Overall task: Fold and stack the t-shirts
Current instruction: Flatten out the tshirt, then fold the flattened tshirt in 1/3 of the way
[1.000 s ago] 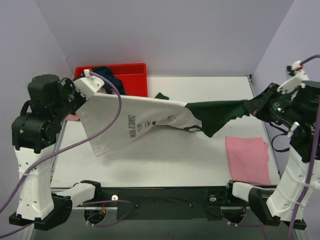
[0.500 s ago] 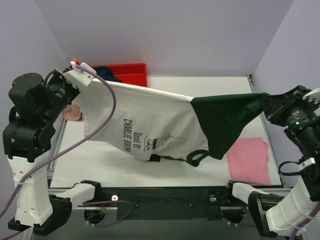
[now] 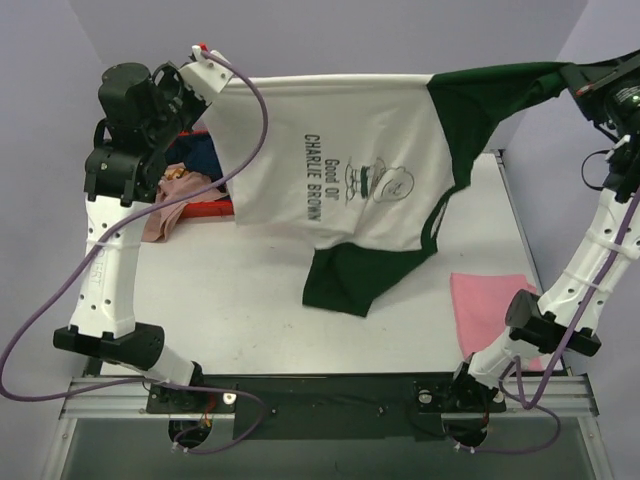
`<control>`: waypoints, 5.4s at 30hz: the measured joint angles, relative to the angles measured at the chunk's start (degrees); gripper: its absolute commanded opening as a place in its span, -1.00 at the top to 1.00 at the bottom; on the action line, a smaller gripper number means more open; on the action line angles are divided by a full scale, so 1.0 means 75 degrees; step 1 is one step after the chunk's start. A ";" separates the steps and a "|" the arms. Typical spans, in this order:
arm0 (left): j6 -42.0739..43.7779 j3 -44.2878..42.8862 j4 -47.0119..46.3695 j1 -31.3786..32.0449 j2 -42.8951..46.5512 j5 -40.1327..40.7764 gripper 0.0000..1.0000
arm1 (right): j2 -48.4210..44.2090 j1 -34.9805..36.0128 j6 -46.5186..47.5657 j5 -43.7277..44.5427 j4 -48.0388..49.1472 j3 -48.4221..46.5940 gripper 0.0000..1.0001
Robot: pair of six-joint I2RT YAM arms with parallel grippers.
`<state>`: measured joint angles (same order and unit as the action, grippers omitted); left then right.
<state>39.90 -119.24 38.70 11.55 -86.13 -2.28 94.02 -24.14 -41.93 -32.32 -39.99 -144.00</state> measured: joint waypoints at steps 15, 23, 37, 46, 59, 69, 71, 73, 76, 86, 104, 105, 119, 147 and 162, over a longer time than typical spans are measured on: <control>0.0044 0.0271 -0.0487 0.0038 0.0382 -0.1131 1.00 | -0.1617 -0.1976 -0.1687 -0.2180 0.1810 0.1017 1.00; 0.0764 0.3745 0.1201 -0.0079 0.1874 -0.1230 1.00 | -0.5013 -0.0111 0.0557 -0.0595 -0.0839 0.5697 1.00; 0.2865 0.8032 0.4829 -0.0105 0.3643 -0.1492 1.00 | -0.7172 0.0612 0.2696 0.0793 -0.4613 1.1013 1.00; 0.2457 0.9267 0.4712 -0.0105 0.3433 -0.1061 1.00 | -0.6164 0.1448 0.2532 0.0731 -0.4077 1.1733 1.00; 0.0536 0.9372 0.2588 -0.0172 0.2299 -0.0527 1.00 | -0.0997 0.3392 0.2702 0.1390 -0.1008 1.0590 1.00; 0.0224 0.9702 0.1982 -0.0306 0.2235 -0.0038 1.00 | 0.0239 0.3614 0.3657 0.1364 -0.0621 0.9372 1.00; 0.0219 0.9734 0.1906 -0.0306 0.2235 -0.0006 1.00 | 0.0434 0.3707 0.3815 0.1294 -0.0574 0.9218 1.00; 0.0219 0.9769 0.1813 -0.0306 0.2224 0.0041 1.00 | 0.0644 0.3838 0.3949 0.1244 -0.0536 0.9084 1.00; 0.0216 0.9772 0.1699 -0.0306 0.2055 0.0099 1.00 | 0.0944 0.3972 0.4065 0.1207 -0.0525 0.8915 1.00; 0.0157 0.9772 0.1376 -0.0306 0.1798 0.0370 -0.26 | 0.1751 0.4083 0.4083 0.1358 -0.0560 0.8276 0.05; 0.0839 0.9480 0.2299 0.1836 0.3279 -0.0644 -0.46 | -0.2404 0.3596 0.2430 0.2786 -0.1504 1.1272 -0.16; 0.0854 0.9806 0.2407 0.2066 0.3279 -0.0644 -0.47 | -0.2672 0.3544 0.2276 0.2707 -0.1486 1.1794 -0.16; 0.0836 1.1663 0.1014 0.2704 0.2457 0.0516 0.55 | -0.3296 0.2710 0.0618 0.1816 0.0825 1.5256 0.64; 0.2005 1.0902 0.2294 0.2766 0.2949 0.0274 -0.16 | -0.4150 0.1565 0.1096 0.2544 -0.2238 1.3910 0.11; 0.1122 0.6059 0.2148 0.3809 0.0699 -0.1166 0.30 | -0.3727 0.1766 0.1620 0.2017 -0.1227 1.2505 1.00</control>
<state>48.31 -73.80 54.81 40.12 -80.88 -11.03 66.06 -10.90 -29.78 -17.19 -49.19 -50.22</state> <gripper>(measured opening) 0.358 0.002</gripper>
